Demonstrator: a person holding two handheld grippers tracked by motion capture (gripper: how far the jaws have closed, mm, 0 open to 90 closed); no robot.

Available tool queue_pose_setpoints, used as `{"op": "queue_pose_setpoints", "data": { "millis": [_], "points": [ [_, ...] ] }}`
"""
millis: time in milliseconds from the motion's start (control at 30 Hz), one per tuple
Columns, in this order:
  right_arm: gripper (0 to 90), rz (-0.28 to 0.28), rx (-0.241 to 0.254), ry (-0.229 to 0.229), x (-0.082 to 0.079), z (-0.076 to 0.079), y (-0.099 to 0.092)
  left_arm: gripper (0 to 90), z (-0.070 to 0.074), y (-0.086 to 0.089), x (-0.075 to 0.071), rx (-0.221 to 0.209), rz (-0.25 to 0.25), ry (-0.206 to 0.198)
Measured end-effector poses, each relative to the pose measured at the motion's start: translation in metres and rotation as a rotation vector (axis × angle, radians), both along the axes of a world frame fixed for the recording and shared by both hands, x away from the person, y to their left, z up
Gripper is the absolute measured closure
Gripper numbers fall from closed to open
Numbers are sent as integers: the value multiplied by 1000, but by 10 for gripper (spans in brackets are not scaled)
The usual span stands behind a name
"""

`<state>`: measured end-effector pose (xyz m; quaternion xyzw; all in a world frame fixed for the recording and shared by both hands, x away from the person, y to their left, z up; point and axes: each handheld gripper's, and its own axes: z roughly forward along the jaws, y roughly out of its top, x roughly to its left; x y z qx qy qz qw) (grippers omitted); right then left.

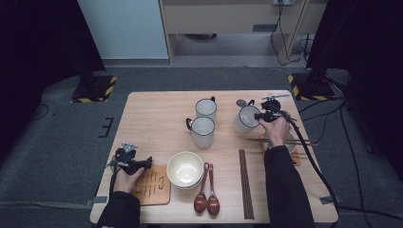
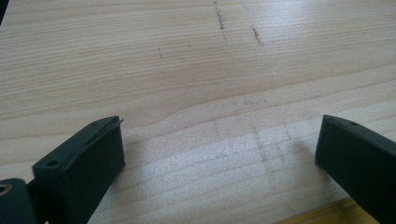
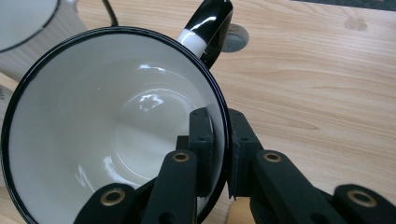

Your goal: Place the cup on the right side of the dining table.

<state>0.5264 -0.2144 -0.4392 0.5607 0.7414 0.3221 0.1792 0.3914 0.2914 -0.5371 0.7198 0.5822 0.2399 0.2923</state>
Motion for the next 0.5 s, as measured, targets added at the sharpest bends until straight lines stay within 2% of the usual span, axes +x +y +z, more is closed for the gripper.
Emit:
{"op": "queue_pose_setpoints", "data": {
  "millis": [167, 367, 500],
  "points": [
    [829, -24, -17, 1, 0, -6, -8, 2, 0, 0, 0, 0, 0, 0],
    [829, -46, -36, 23, -1, -15, -16, 2, 0, 0, 0, 0, 0, 0],
    [830, -55, -71, 26, -1, -18, -18, 2, 0, 0, 0, 0, 0, 0]
  ]
}}
